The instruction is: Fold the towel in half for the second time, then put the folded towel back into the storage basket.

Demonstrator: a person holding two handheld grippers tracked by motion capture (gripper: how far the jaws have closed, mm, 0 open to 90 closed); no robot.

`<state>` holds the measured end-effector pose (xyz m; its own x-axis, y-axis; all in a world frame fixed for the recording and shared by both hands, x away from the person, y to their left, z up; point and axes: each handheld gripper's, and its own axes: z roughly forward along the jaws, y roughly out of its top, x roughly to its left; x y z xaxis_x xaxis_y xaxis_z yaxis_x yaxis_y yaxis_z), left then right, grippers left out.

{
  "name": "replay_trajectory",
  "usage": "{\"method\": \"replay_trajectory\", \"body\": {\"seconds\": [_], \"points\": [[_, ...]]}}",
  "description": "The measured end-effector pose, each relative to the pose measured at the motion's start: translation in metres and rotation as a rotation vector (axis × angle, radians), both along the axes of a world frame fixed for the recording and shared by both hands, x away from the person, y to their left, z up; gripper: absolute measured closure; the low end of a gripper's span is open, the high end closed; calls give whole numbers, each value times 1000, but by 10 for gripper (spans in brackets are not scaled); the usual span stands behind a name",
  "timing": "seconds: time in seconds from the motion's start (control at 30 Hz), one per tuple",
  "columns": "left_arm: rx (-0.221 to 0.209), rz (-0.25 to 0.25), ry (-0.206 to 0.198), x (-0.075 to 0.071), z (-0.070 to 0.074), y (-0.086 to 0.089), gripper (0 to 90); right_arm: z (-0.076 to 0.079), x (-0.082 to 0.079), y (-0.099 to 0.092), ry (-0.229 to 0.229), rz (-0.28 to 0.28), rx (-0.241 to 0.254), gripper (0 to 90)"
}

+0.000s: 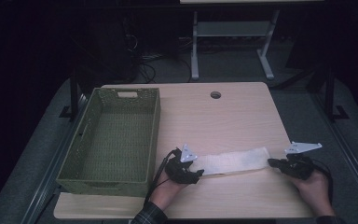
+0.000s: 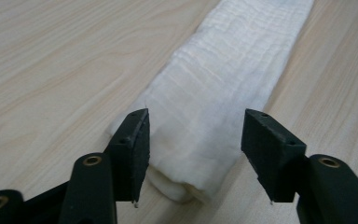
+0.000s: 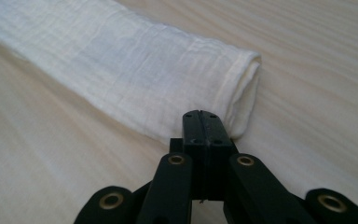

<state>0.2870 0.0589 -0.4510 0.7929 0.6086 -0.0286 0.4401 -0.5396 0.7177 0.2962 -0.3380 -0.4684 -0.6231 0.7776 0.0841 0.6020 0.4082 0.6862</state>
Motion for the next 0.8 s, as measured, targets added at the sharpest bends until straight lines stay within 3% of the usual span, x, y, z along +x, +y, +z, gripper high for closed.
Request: {"method": "replay_trajectory", "body": {"seconds": [0.2,0.47,0.8], "points": [[-7,9,0,1,-1,-1,352,0,25,11,-18,-7,-29,899],[-10,11,-6,3,-1,0,343,1,63,24,-36,3,-60,899],[-5,20,-16,3,-1,0,343,0,98,38,-44,13,-53,899]]}}
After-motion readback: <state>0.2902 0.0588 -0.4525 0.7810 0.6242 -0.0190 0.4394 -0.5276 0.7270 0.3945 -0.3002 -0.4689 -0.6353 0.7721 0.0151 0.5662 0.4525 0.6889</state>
